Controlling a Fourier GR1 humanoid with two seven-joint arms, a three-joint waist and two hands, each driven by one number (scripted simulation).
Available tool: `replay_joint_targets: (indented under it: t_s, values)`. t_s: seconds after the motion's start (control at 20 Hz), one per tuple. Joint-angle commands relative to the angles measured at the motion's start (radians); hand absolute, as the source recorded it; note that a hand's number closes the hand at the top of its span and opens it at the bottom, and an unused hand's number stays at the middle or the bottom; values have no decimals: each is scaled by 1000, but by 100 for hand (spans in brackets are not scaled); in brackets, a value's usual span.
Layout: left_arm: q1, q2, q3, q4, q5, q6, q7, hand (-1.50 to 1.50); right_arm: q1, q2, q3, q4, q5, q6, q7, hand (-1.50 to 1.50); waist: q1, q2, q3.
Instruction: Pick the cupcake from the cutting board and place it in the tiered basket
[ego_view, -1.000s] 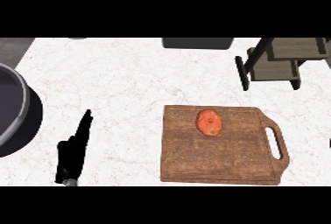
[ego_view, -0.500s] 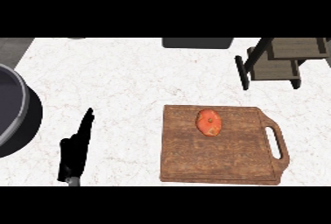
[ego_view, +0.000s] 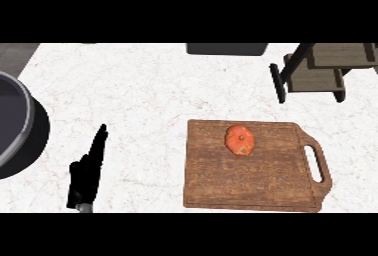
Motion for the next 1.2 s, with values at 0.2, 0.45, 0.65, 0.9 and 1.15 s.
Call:
replay_joint_targets:
  t_s: [0.2, 0.45, 0.65, 0.9, 1.15]
  values:
    - [-34, -12, -4, 22, -7, 8, 67, 0, 38, 67, -139, -38, -143, -362, 55, -150, -5, 4, -3]
    - [38, -29, -29, 17, -12, 1, -2, 0, 16, 48, -147, -36, -176, -548, -11, -150, 5, 3, -4]
    - [34, 0, 9, 29, 4, -11, 11, 0, 17, 14, -117, -79, -174, -641, -64, -150, -9, -2, -4]
    - [29, -28, 10, 26, -8, 28, 22, 0, 24, 18, -36, -201, 19, -649, 89, -150, -34, -13, -6]
    - [43, 17, 53, 32, 29, -14, 20, 0, 58, 33, -40, -440, 124, -531, 139, -150, -63, -26, -5]
